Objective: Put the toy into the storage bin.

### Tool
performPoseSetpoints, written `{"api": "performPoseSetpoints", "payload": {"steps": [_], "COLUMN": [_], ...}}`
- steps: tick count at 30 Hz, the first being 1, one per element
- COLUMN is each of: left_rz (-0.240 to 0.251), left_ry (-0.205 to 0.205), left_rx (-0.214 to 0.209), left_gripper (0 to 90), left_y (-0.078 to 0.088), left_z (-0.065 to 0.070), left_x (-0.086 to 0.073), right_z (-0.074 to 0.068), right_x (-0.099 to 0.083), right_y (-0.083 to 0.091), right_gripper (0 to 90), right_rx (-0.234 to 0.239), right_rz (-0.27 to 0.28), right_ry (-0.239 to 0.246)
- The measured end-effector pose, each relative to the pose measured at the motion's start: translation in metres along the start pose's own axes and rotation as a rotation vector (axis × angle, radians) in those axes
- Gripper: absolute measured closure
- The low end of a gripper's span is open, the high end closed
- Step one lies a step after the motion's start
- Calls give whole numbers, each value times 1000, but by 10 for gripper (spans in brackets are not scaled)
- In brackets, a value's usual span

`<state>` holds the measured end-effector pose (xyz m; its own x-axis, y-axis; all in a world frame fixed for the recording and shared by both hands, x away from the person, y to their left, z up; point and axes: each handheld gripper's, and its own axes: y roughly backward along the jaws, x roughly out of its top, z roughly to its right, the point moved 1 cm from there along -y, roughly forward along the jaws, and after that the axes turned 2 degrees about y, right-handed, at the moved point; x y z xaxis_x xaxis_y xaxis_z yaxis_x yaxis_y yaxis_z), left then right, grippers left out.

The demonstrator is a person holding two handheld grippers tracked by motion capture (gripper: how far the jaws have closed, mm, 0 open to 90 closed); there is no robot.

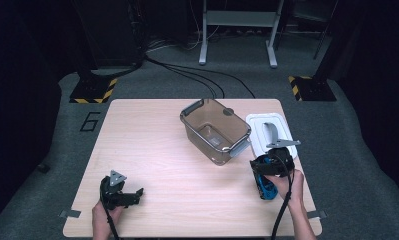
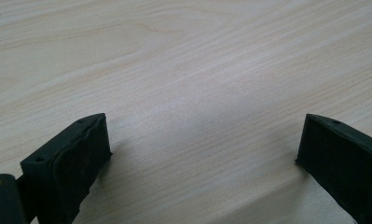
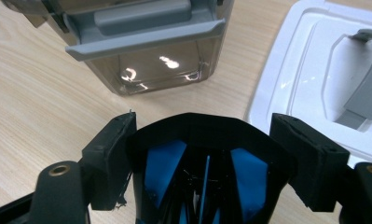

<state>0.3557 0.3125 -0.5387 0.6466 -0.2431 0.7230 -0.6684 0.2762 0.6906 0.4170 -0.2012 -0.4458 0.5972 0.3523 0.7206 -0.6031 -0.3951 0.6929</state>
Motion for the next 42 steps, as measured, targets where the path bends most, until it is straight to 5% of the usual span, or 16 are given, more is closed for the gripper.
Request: {"api": "performPoseSetpoints", "payload": {"steps": [16,42], "left_rz": [0,0], "left_ry": [0,0], "left_rx": [0,0], "left_gripper": [24,24], "left_y": [0,0], "left_z": [0,0], "left_x": [0,0], "right_z": [3,26], "right_x": [3,31], "right_y": [19,18], "right_gripper": [246,247], "right_rx": [-32,-85], "right_rz": [108,128], "right_ry": [0,-37]}}
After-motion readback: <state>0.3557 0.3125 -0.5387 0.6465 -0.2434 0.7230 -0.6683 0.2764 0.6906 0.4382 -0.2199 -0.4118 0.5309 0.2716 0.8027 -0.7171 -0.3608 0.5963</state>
